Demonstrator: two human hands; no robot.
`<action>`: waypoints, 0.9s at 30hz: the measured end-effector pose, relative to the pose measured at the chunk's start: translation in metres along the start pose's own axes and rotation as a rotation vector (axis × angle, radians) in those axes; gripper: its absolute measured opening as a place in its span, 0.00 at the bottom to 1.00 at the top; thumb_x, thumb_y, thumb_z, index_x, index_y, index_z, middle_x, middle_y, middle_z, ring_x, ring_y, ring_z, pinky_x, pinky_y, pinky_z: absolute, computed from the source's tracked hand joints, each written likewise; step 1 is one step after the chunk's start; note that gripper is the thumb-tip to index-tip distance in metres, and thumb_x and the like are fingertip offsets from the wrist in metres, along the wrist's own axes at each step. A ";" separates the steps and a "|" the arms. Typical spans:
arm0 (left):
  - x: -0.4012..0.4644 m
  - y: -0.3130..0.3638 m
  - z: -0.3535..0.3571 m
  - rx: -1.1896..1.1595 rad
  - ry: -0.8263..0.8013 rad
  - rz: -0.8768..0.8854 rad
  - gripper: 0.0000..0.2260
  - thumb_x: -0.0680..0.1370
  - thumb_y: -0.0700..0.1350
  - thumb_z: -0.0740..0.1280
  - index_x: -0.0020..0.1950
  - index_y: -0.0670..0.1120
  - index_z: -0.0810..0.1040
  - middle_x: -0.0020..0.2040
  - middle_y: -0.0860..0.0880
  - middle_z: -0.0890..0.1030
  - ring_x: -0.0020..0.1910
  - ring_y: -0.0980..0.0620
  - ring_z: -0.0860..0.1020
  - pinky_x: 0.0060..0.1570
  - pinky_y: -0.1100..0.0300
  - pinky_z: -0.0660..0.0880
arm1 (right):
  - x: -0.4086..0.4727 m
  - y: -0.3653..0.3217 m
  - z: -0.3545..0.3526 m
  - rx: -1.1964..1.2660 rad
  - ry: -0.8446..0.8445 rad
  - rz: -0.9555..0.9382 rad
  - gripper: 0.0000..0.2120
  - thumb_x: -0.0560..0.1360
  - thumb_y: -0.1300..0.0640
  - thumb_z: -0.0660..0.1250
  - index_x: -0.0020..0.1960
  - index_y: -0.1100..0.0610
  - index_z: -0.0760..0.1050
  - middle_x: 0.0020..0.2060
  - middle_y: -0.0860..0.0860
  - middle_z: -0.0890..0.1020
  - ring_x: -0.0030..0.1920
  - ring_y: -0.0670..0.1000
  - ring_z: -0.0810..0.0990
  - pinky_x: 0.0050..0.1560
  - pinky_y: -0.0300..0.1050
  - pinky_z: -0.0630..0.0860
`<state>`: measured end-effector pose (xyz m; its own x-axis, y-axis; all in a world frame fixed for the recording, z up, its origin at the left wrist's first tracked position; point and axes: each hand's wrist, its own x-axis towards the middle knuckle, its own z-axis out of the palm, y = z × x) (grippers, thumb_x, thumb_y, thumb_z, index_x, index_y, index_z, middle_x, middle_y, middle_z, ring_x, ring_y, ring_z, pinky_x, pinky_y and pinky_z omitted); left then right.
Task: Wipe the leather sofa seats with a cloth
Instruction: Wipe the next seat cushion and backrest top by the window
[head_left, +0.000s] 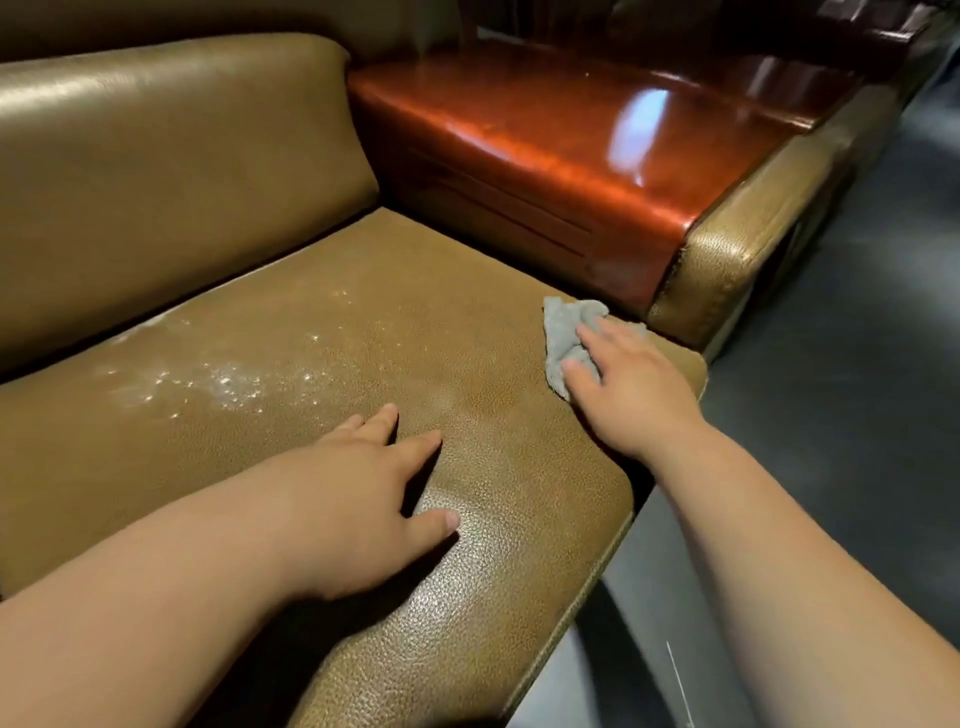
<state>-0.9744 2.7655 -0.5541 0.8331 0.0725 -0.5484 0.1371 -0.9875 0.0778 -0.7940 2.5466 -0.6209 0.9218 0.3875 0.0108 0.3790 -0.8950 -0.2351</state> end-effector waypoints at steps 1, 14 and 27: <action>0.001 0.000 0.000 0.001 -0.002 0.003 0.39 0.79 0.74 0.54 0.85 0.64 0.41 0.86 0.50 0.37 0.85 0.47 0.42 0.83 0.47 0.51 | -0.003 -0.006 -0.002 -0.003 -0.001 0.011 0.30 0.85 0.41 0.51 0.83 0.54 0.61 0.83 0.55 0.60 0.82 0.54 0.56 0.81 0.48 0.51; 0.001 0.007 0.003 -0.009 0.013 -0.005 0.40 0.80 0.74 0.54 0.84 0.63 0.39 0.85 0.49 0.35 0.85 0.44 0.40 0.83 0.43 0.53 | 0.002 0.007 -0.003 -0.113 -0.011 0.139 0.36 0.81 0.36 0.43 0.82 0.54 0.61 0.82 0.58 0.60 0.81 0.58 0.58 0.80 0.55 0.54; 0.002 0.002 0.000 -0.055 0.031 0.007 0.38 0.81 0.71 0.56 0.85 0.61 0.43 0.86 0.50 0.37 0.85 0.45 0.41 0.83 0.43 0.51 | 0.083 -0.039 -0.001 -0.064 -0.169 0.019 0.32 0.84 0.39 0.47 0.83 0.54 0.56 0.83 0.58 0.55 0.82 0.59 0.56 0.80 0.53 0.55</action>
<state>-0.9722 2.7633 -0.5551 0.8500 0.0703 -0.5221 0.1595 -0.9789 0.1279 -0.7325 2.6132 -0.6102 0.9041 0.3969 -0.1582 0.3709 -0.9128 -0.1709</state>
